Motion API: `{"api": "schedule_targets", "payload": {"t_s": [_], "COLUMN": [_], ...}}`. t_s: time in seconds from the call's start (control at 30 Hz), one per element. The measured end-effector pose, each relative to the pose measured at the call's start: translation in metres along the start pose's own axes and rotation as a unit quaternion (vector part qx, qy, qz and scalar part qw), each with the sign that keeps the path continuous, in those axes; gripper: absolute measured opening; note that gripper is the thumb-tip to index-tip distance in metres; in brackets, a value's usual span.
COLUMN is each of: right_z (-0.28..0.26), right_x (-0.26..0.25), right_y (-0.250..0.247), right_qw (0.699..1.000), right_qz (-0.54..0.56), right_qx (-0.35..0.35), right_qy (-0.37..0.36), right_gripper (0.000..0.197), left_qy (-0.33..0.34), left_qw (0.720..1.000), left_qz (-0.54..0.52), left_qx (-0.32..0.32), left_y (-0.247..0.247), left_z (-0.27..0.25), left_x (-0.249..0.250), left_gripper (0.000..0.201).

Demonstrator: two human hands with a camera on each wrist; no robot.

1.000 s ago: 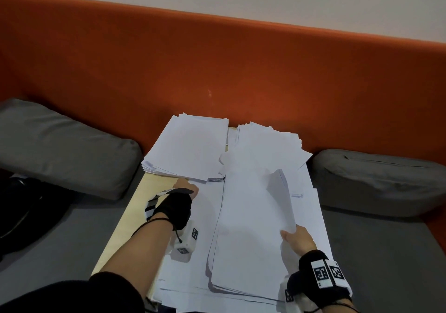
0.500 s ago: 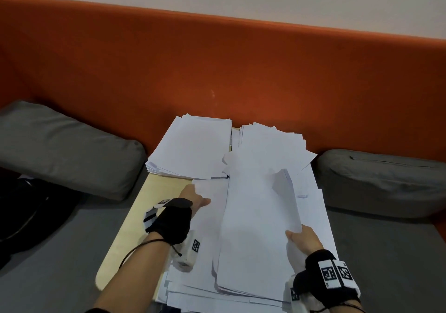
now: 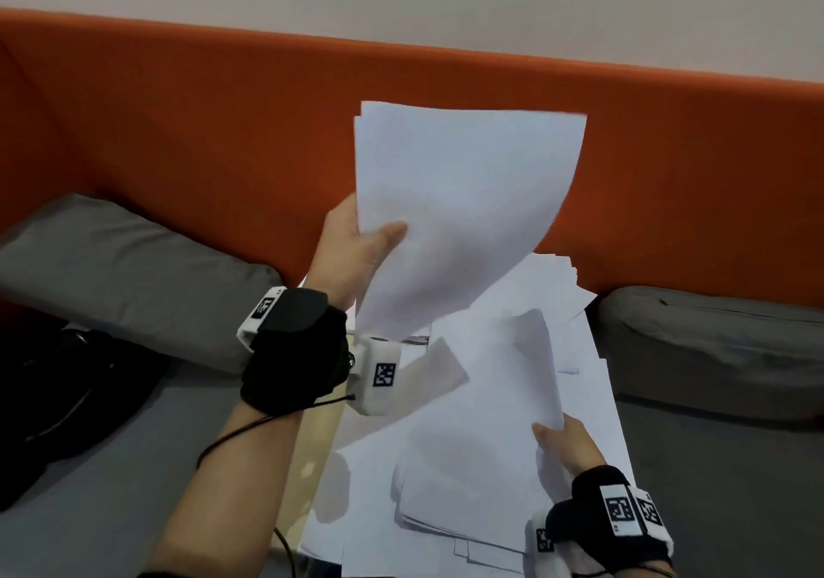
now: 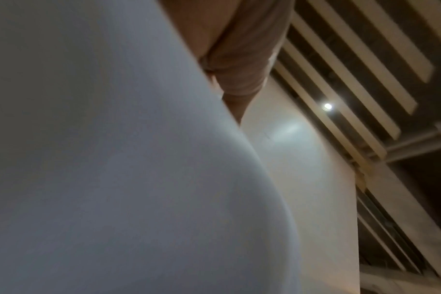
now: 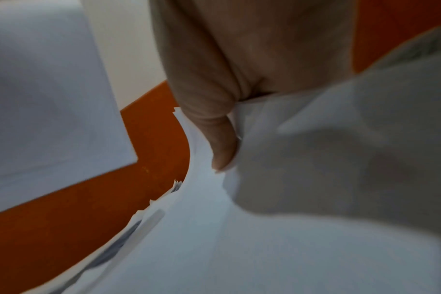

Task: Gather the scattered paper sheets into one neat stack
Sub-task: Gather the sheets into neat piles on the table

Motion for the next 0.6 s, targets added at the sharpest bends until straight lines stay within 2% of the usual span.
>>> {"api": "schedule_targets", "payload": {"t_s": [0.1, 0.2, 0.27, 0.37, 0.4, 0.47, 0.53, 0.6], "right_z": [-0.004, -0.014, -0.017, -0.011, -0.018, -0.011, -0.010, -0.003], "right_x": [0.003, 0.005, 0.007, 0.014, 0.012, 0.015, 0.011, 0.012], "right_y": [0.002, -0.002, 0.000, 0.001, 0.003, 0.008, 0.013, 0.011], "right_qw": [1.000, 0.998, 0.996, 0.987, 0.976, 0.935, 0.951, 0.986], "right_qz": [0.017, 0.055, 0.064, 0.122, 0.176, 0.307, 0.255, 0.132], "right_qx": [-0.015, -0.026, -0.053, -0.075, -0.103, -0.155, -0.167, -0.098], "right_qy": [0.009, 0.019, 0.032, 0.073, 0.074, 0.086, 0.045, 0.007], "right_gripper": [0.025, 0.023, 0.031, 0.035, 0.042, 0.047, 0.040, 0.042], "left_qy": [-0.047, -0.118, -0.180, -0.277, -0.292, -0.308, -0.321, -0.323], "left_qw": [0.999, 0.993, 0.979, 0.944, 0.937, 0.924, 0.916, 0.911], "left_qz": [-0.025, 0.019, 0.085, 0.170, 0.182, 0.199, 0.175, 0.167], "left_qx": [0.010, -0.009, -0.032, -0.053, -0.063, -0.109, -0.163, -0.195], "left_y": [0.007, 0.018, 0.024, 0.026, 0.027, 0.034, 0.045, 0.053], "left_z": [-0.005, -0.018, -0.034, -0.064, -0.073, -0.094, -0.115, -0.126], "left_x": [-0.032, -0.084, -0.127, -0.188, -0.202, -0.224, -0.238, -0.246], "left_gripper": [0.028, 0.030, 0.041, 0.064, 0.064, 0.061, 0.065, 0.062]}}
Point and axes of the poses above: each hand's wrist, its own z-axis towards the middle knuckle, its own y-axis out of the palm, x = y × z, the point moved 8 cm from there along z, towards the middle knuckle, and after that the axes turned 11 degrees about y, right-handed, at the moved point
